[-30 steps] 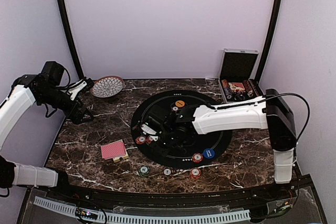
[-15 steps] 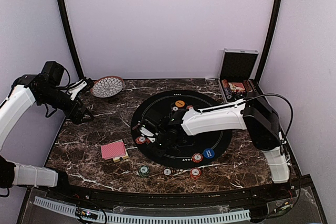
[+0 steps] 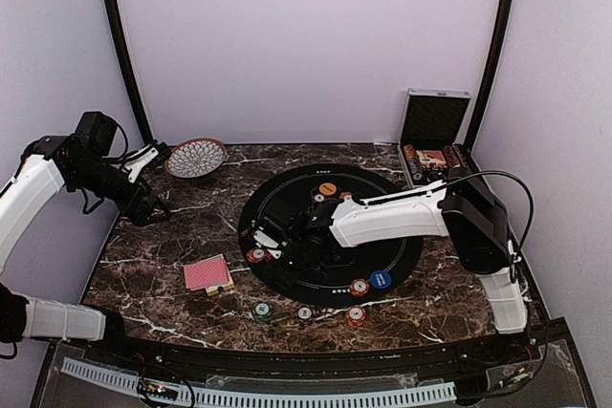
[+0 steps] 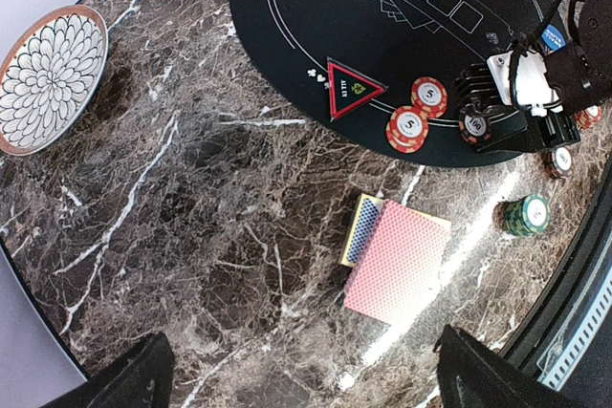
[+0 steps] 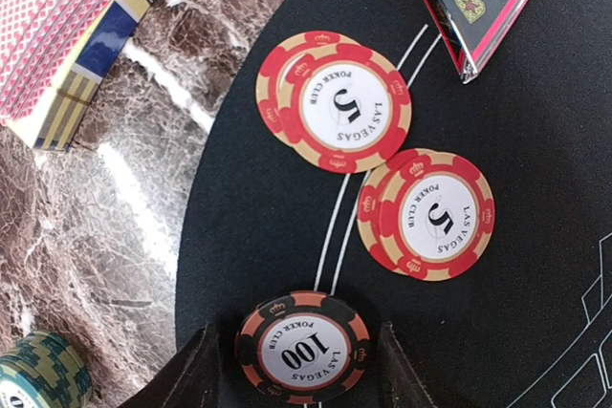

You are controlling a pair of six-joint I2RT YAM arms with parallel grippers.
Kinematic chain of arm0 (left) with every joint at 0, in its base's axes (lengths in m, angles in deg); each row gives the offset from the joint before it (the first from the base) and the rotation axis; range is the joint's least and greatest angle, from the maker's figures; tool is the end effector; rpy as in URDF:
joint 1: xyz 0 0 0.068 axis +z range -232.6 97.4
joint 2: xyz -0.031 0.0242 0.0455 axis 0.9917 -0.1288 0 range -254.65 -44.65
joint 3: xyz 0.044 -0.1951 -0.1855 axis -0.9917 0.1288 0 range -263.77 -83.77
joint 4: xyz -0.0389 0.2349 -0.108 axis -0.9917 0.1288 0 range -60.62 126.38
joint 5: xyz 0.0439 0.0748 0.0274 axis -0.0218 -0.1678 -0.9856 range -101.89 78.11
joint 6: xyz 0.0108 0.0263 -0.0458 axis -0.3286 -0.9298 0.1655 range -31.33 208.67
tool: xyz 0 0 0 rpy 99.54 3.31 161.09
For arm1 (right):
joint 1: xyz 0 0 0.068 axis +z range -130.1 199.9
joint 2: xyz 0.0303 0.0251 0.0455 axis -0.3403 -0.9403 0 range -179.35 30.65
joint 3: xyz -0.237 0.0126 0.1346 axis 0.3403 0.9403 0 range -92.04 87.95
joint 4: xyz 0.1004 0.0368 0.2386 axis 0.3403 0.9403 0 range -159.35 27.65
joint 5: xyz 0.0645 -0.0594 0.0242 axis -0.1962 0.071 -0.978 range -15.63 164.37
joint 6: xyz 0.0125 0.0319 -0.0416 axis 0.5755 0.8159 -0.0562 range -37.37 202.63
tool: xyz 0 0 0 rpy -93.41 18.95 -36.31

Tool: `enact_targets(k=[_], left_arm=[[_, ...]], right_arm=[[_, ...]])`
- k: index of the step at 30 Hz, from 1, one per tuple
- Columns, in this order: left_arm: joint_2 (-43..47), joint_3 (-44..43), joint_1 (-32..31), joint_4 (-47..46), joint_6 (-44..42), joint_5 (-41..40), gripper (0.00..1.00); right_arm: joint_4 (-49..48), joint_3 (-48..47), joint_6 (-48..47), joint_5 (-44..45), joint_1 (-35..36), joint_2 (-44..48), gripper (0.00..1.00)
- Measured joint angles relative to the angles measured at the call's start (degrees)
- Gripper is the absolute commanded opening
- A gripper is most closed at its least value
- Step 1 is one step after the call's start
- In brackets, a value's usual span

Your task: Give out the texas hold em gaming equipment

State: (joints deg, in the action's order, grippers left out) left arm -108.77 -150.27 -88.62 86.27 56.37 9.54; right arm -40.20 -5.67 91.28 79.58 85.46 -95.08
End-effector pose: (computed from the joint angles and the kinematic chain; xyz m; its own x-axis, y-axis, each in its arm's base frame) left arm 0.2068 -0.0348 0.3339 -0.5195 0.5549 -0.6498 0.6935 0.7180 0.0588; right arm 0.1958 0.4231 0.1525 -0.4922 -0.7212 -0.4874 -0.8239 0.5666 -0.0063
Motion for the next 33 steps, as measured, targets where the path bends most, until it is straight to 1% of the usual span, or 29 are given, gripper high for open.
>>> enact_targets(k=[6,12,16,20,25,33], left_arm=[[0.04,0.00,0.00,0.00,0.00,-0.02,0.99],[0.09,0.00,0.00,0.00,0.00,-0.02,0.99],[0.09,0.00,0.00,0.00,0.00,-0.02,0.99],[0.13,0.00,0.00,0.02,0.00,-0.02,0.99],[0.22,0.00,0.00,0.00,0.00,-0.02,0.99],[0.22,0.00,0.00,0.02,0.00,-0.02,0.99]], right_arm=[[1.25,0.46,0.02,0.92,0.02,2.16,0.56],[3.06,1.77,-0.07,1.49,1.49,10.27,0.60],[4.28,3.21,-0.31,1.25,4.46,14.36,0.71],[5.70,8.52,-0.57,0.33,7.48,16.28,0.77],[8.37,14.95,-0.46,-0.76,8.83,16.41,0.78],[8.22,16.13,-0.46,-1.62,9.09,16.37,0.78]])
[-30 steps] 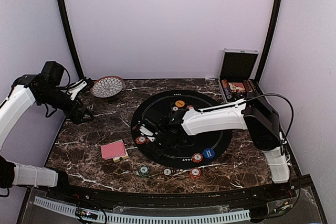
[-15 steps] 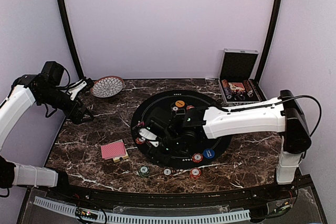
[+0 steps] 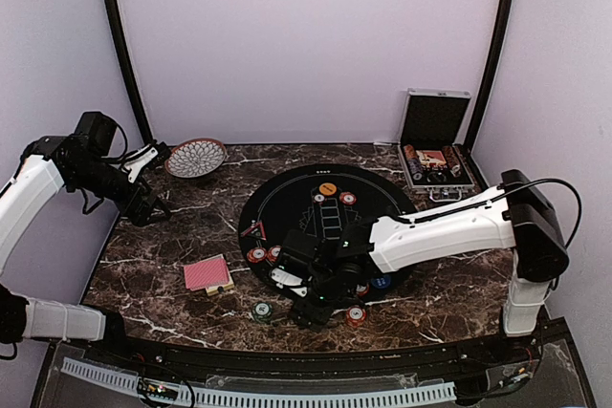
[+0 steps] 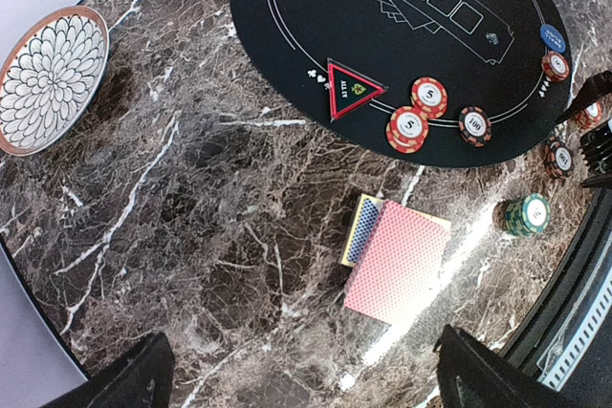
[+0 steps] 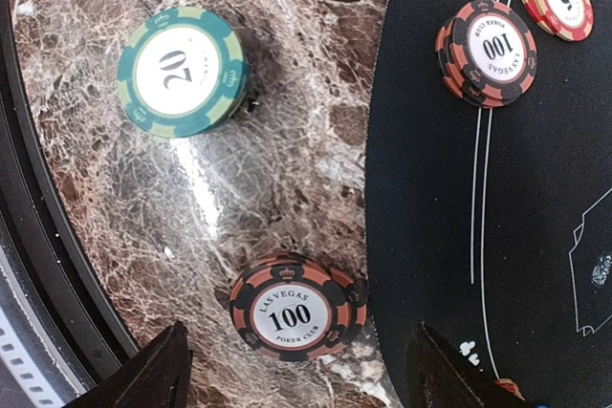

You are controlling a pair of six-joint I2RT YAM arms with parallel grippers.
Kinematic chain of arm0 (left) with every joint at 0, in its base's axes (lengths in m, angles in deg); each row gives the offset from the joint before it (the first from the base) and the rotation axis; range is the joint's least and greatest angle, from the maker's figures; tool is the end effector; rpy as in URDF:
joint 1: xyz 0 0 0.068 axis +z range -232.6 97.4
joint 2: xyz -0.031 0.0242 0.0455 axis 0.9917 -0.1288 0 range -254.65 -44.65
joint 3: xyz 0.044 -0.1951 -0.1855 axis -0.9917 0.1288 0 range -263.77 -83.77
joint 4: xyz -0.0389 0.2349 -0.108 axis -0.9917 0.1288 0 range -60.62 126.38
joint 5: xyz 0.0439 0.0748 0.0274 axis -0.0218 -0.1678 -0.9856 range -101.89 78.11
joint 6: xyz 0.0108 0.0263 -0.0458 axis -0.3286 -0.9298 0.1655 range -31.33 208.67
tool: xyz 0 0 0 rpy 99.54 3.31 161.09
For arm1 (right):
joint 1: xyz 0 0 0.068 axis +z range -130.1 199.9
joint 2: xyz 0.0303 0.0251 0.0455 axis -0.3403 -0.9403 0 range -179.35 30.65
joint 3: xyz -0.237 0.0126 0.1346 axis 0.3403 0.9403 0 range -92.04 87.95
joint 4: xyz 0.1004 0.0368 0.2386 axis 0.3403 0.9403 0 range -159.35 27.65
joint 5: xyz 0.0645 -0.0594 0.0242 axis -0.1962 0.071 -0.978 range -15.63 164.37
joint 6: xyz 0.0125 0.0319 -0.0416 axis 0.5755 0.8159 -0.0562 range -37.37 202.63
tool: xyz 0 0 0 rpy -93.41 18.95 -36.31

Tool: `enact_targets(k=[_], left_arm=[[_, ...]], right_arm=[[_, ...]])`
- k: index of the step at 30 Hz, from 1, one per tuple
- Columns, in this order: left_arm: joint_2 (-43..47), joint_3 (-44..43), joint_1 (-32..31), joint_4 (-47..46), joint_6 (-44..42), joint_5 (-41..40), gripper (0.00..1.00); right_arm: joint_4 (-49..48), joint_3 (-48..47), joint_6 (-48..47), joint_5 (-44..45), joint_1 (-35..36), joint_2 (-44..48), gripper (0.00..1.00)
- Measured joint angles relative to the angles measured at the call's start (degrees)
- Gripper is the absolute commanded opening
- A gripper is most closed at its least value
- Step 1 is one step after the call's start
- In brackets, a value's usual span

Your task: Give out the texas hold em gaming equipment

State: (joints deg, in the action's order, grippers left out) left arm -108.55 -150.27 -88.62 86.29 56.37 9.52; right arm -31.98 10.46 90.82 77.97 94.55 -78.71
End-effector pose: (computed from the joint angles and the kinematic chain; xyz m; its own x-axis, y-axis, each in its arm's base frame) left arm 0.2059 -0.0347 0.3346 -0.5173 0.5547 -0.6516 0.6932 0.7182 0.0611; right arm 0.1043 0.3718 0.1818 -0.3812 -0.8518 -0.3593 -0.9115 0.4111 -0.0076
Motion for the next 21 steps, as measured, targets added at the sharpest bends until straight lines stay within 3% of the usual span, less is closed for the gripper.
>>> enact_targets(k=[9,21], left_arm=[[0.00,0.00,0.00,0.02,0.00,0.00,0.99],[0.00,0.00,0.00,0.02,0.00,-0.02,0.99]], right_arm=[[-0.55,-0.02,-0.37,0.07,0.00,-1.84,0.72],[-1.86,-0.02,-0.59,-0.13,0.00,-2.71,0.49]])
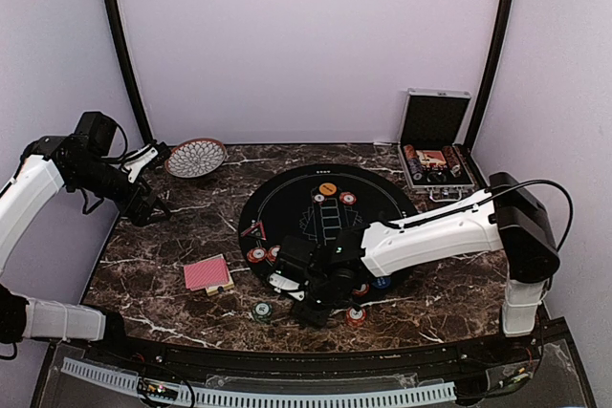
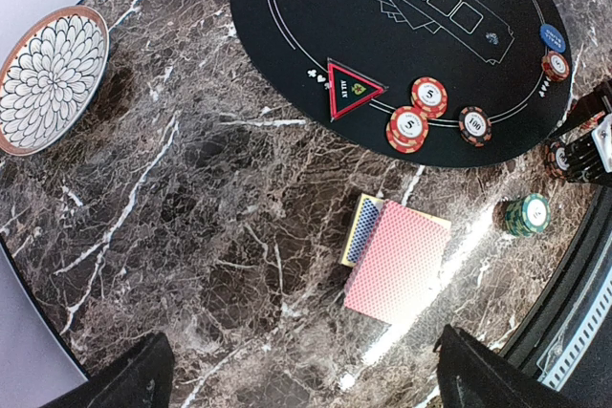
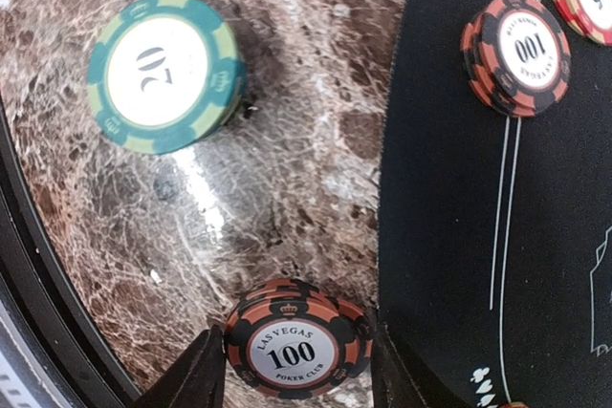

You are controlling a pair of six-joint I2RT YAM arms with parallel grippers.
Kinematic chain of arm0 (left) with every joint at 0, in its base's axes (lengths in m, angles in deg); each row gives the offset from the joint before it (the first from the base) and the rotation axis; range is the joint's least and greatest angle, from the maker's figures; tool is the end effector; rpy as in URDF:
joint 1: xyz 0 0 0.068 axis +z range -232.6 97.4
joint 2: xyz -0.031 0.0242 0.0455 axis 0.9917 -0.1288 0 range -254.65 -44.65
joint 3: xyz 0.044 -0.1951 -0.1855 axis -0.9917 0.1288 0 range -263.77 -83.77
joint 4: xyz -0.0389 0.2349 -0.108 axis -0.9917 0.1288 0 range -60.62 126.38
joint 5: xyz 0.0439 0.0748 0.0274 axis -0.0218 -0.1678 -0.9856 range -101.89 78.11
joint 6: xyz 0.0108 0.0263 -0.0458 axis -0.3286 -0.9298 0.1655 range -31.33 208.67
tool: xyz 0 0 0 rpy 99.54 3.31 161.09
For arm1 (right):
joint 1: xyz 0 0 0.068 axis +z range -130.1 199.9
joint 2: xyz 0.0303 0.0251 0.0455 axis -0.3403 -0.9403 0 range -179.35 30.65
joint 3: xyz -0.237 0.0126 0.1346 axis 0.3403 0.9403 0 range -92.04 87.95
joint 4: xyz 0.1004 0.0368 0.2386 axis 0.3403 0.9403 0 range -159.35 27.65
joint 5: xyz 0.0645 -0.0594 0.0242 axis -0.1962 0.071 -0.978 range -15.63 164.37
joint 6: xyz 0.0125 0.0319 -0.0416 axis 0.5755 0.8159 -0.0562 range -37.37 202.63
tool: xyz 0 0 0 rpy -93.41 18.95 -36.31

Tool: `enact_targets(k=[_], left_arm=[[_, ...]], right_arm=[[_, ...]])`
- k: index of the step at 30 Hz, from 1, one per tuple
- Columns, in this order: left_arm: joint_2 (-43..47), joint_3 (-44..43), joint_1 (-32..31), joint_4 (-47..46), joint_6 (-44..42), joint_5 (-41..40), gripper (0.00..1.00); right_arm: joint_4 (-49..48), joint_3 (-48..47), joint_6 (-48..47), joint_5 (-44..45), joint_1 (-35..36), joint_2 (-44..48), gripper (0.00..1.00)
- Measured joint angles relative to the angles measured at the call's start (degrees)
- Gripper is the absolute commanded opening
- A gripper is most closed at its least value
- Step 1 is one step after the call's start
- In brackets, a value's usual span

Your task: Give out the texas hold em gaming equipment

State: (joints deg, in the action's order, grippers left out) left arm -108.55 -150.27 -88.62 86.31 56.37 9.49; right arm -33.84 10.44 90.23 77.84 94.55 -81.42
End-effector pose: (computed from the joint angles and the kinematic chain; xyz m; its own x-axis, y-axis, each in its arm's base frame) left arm 0.2059 -0.0347 0.3346 -0.5177 0.5549 -0.6512 0.6930 0.7184 0.0613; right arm 0.1059 0.3778 0.1656 -0.3732 -0.8610 -0.3455 -0.9158 0.4015 -0.0113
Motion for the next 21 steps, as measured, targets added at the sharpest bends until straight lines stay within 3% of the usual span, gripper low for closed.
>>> enact_targets(k=[11,21], left_arm=[[0.00,0.00,0.00,0.00,0.00,0.00,0.99],[0.02,0.00,0.00,0.00,0.00,-0.02,0.99]], right_arm=[[-0.42,0.00,-0.02,-0.33,0.00,-0.22,0.37],[-0.70,0.00,0.11,-0.66,0.00,-0.22,0.20]])
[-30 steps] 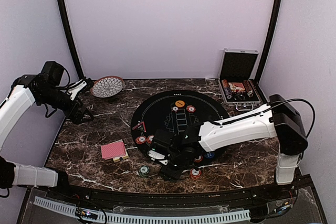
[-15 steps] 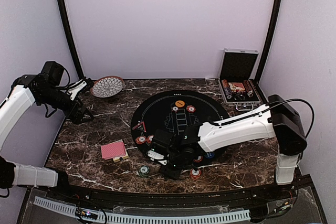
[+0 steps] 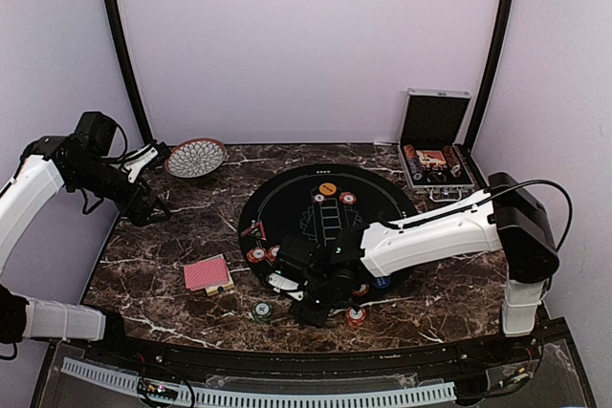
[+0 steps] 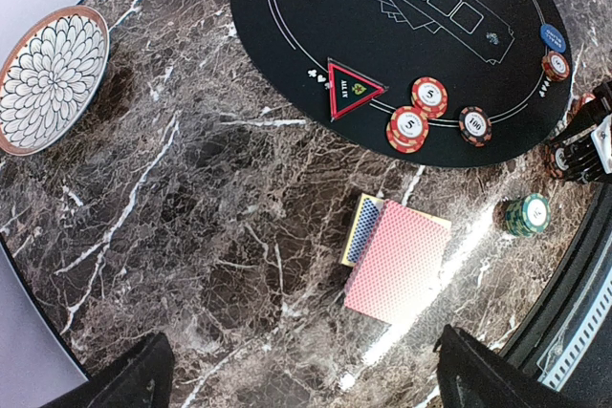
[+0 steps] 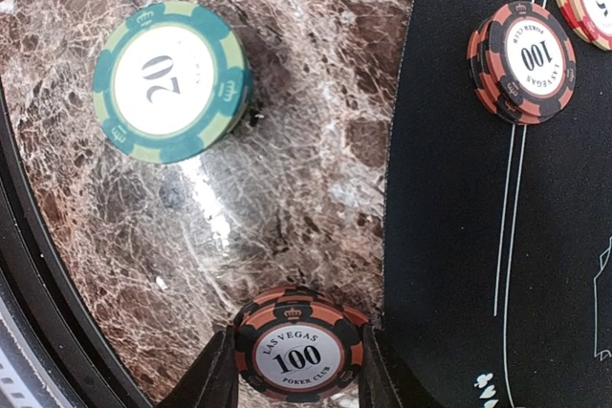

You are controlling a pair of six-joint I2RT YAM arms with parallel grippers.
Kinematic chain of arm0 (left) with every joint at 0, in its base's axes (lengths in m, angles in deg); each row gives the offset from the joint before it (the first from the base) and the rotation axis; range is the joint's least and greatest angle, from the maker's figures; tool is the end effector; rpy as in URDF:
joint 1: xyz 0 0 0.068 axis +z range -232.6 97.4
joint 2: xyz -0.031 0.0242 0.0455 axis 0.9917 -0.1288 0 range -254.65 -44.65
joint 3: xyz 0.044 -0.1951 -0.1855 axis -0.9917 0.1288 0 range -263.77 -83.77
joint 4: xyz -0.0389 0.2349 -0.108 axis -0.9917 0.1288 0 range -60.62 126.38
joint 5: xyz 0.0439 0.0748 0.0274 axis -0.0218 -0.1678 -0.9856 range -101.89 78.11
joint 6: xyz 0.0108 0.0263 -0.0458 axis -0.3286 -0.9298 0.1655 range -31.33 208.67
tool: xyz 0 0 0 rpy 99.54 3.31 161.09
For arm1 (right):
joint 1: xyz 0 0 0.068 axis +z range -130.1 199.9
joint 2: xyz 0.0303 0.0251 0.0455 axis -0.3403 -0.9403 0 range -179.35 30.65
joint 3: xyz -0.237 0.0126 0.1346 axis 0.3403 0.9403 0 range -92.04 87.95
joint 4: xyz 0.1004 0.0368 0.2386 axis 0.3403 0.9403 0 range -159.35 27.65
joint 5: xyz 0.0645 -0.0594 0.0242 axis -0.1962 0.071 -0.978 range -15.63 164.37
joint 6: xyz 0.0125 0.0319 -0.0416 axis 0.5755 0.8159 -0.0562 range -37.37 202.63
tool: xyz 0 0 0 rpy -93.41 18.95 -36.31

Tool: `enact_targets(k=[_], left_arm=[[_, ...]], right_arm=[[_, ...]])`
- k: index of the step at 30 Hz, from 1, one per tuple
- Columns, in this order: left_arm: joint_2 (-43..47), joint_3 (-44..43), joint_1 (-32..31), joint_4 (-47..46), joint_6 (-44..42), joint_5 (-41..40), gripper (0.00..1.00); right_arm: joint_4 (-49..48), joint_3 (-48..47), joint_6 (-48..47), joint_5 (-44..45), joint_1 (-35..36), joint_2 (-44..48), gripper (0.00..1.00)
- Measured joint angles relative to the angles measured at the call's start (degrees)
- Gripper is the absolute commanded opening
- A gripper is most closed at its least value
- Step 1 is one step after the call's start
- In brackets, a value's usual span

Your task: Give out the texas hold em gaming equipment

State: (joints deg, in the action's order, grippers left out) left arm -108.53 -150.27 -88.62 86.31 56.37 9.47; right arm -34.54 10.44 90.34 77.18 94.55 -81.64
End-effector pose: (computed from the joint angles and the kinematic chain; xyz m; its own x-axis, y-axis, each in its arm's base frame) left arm 0.2058 -0.0347 0.3346 -0.5176 0.5549 -0.6513 0.6928 0.7185 0.0617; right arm 0.1059 0.3793 0.1647 -0.3744 -0.8579 -0.3518 -0.9167 0.3995 0.0013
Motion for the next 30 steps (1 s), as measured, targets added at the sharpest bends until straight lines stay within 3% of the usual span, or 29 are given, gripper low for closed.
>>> enact_targets(k=[18,30], left_arm=[[0.00,0.00,0.00,0.00,-0.02,-0.02,0.99],[0.00,0.00,0.00,0.02,-0.02,0.00,0.99]], right_arm=[[0.72,0.28,1.44,3.26,-1.99,7.06,0.10],[0.50,13.35,8.31,9.88,-22.53,15.37,0.09]])
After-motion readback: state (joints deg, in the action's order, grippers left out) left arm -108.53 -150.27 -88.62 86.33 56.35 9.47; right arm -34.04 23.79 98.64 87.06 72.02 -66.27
